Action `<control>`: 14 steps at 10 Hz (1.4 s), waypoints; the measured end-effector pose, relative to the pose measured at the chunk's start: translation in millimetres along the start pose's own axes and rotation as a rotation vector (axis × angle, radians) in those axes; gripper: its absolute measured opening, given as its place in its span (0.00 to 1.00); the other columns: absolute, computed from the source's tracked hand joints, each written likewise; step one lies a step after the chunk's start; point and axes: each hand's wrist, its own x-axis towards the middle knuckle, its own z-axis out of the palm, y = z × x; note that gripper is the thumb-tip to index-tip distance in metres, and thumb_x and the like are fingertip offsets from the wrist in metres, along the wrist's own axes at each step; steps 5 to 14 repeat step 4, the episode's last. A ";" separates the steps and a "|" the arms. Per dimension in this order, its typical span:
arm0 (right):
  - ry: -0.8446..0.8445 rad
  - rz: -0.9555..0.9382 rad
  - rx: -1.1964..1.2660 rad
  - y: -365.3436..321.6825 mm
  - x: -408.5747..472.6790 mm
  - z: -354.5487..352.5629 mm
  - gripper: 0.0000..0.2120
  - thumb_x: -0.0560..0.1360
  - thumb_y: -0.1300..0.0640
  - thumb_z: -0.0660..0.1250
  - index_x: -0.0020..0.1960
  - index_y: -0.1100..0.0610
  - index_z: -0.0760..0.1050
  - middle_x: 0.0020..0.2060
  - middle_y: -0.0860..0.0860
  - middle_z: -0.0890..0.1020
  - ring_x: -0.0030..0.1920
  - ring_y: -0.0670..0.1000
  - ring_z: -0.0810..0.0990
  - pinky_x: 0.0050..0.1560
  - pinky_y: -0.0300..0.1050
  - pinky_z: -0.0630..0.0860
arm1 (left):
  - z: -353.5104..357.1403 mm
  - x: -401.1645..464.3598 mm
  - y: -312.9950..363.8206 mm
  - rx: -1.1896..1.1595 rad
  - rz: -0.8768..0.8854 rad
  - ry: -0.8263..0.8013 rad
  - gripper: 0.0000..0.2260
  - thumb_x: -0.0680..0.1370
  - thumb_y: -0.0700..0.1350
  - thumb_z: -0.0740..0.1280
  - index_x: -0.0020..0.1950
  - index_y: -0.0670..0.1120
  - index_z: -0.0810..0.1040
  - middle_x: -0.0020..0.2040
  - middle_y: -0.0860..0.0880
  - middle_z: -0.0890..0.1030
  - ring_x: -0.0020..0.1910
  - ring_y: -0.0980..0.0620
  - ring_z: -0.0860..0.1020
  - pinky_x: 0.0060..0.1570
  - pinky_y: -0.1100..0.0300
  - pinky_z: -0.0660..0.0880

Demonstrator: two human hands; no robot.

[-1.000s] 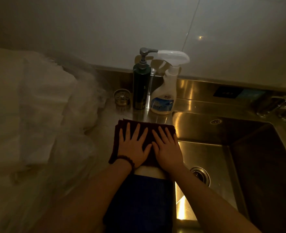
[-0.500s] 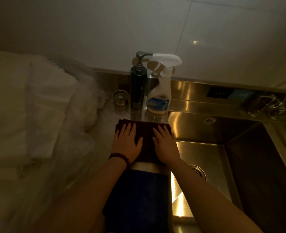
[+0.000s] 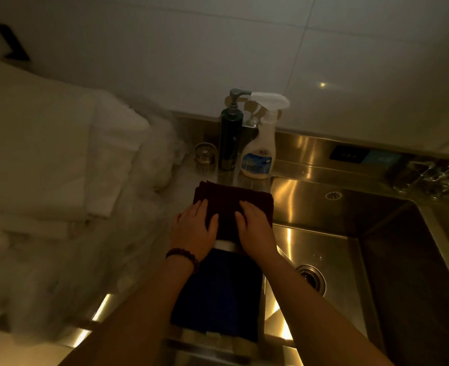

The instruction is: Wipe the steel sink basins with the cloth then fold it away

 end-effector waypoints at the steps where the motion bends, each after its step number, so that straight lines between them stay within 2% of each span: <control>1: -0.002 -0.032 -0.030 1.8 -9.6 -1.1 0.22 0.81 0.50 0.56 0.73 0.56 0.64 0.71 0.54 0.67 0.72 0.51 0.63 0.72 0.47 0.60 | -2.6 -17.2 2.5 0.009 -0.019 0.043 0.29 0.77 0.60 0.49 0.74 0.46 0.64 0.72 0.45 0.69 0.70 0.48 0.67 0.69 0.49 0.63; 2: -0.009 -0.075 -0.058 3.0 -21.0 -2.7 0.22 0.81 0.50 0.56 0.73 0.56 0.64 0.71 0.54 0.67 0.71 0.51 0.63 0.73 0.48 0.60 | -3.7 -34.4 5.1 0.011 -0.035 0.051 0.26 0.80 0.58 0.52 0.75 0.46 0.63 0.73 0.46 0.68 0.71 0.48 0.65 0.71 0.50 0.60; 4: -0.017 -0.148 -0.113 10.0 -54.9 -0.6 0.22 0.81 0.50 0.56 0.73 0.57 0.64 0.71 0.55 0.67 0.71 0.53 0.63 0.73 0.51 0.60 | -3.9 -75.7 9.3 -0.023 -0.052 0.097 0.27 0.79 0.57 0.52 0.74 0.44 0.65 0.72 0.45 0.68 0.71 0.47 0.66 0.70 0.52 0.58; 14: -0.017 -0.148 -0.113 10.0 -54.9 -0.6 0.22 0.81 0.50 0.56 0.73 0.57 0.64 0.71 0.55 0.67 0.71 0.53 0.63 0.73 0.51 0.60 | -3.9 -75.7 9.3 -0.023 -0.052 0.097 0.27 0.79 0.57 0.52 0.74 0.44 0.65 0.72 0.45 0.68 0.71 0.47 0.66 0.70 0.52 0.58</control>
